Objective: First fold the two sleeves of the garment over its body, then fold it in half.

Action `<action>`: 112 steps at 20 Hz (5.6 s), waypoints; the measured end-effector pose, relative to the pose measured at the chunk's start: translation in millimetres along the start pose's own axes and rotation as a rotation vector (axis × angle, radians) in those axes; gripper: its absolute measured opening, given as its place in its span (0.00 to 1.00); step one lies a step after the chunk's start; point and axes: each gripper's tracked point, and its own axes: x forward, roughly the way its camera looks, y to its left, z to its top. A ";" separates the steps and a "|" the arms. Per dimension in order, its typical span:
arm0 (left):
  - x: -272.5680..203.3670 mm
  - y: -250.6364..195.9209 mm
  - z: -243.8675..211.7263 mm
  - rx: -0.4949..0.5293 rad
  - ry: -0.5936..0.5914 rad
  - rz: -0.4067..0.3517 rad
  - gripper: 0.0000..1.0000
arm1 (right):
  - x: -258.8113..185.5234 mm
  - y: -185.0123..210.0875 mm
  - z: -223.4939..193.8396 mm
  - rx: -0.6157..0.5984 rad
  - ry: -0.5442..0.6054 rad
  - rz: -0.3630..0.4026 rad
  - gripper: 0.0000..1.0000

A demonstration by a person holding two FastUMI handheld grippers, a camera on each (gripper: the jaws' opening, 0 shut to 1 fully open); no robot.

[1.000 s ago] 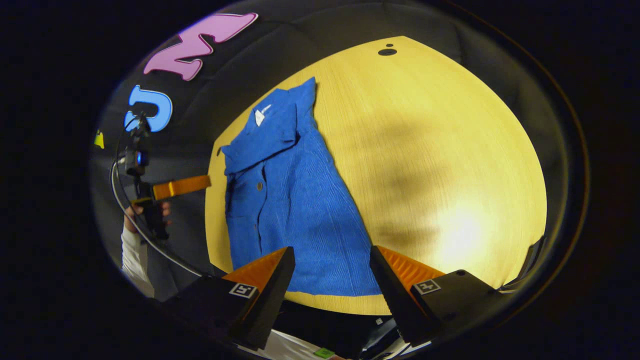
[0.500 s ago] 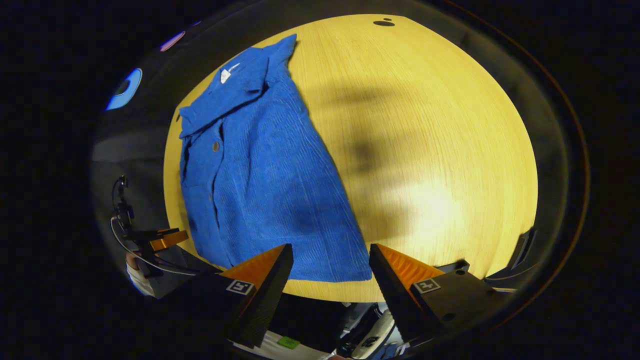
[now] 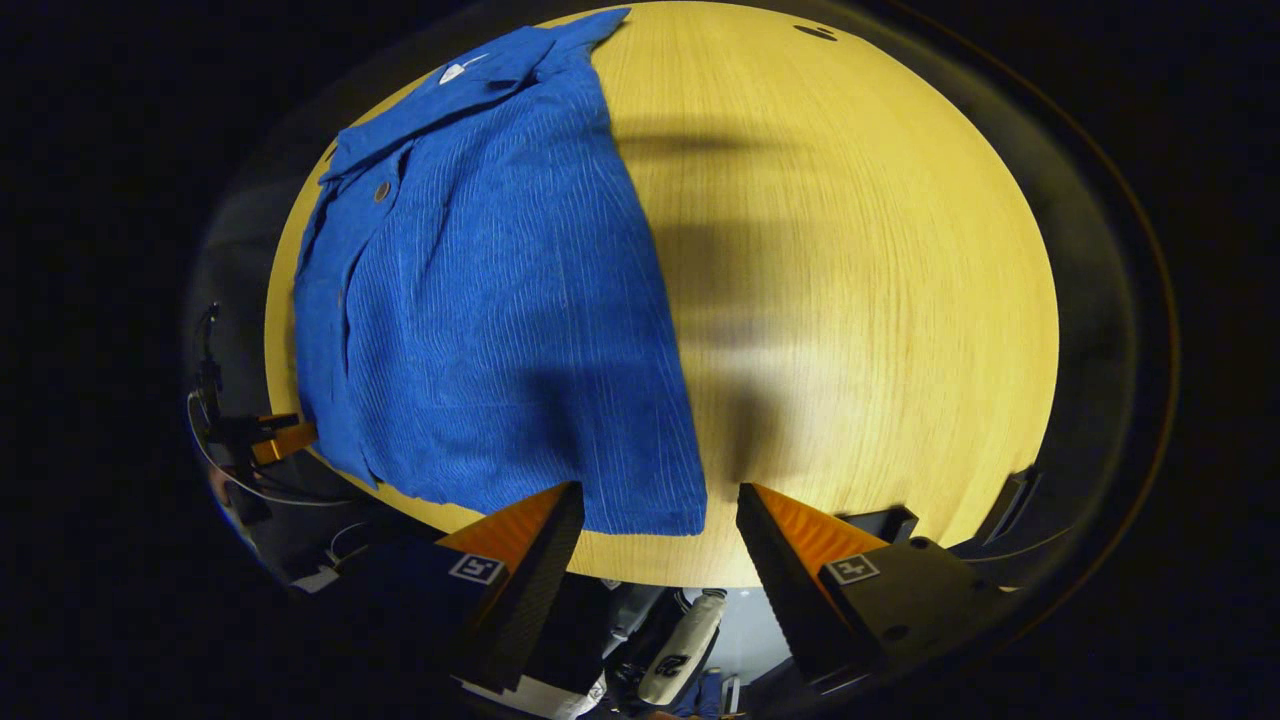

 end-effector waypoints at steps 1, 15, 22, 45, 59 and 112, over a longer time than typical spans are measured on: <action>1.7 -1.9 0.7 0.012 -0.004 0.004 0.84 | 1.6 -2.1 -0.6 -0.010 -0.003 -0.016 0.99; 11.0 -10.3 -1.0 0.031 0.001 -0.056 0.83 | 14.7 1.0 -0.3 -0.038 -0.034 -0.106 0.98; 10.1 -29.8 2.6 0.058 0.002 -0.094 0.48 | 18.4 30.9 0.2 -0.074 -0.047 -0.057 0.48; -205.8 2.3 147.2 0.122 -0.622 -0.142 0.00 | -231.0 73.2 177.1 -0.104 -0.709 0.111 0.05; -166.7 26.3 422.2 -0.167 -0.595 -0.089 0.00 | -157.6 75.1 464.8 -0.084 -0.895 -0.012 0.04; -387.3 -145.1 -30.0 0.077 -1.627 0.011 0.81 | -414.3 121.4 14.5 -0.222 -1.593 -0.077 0.96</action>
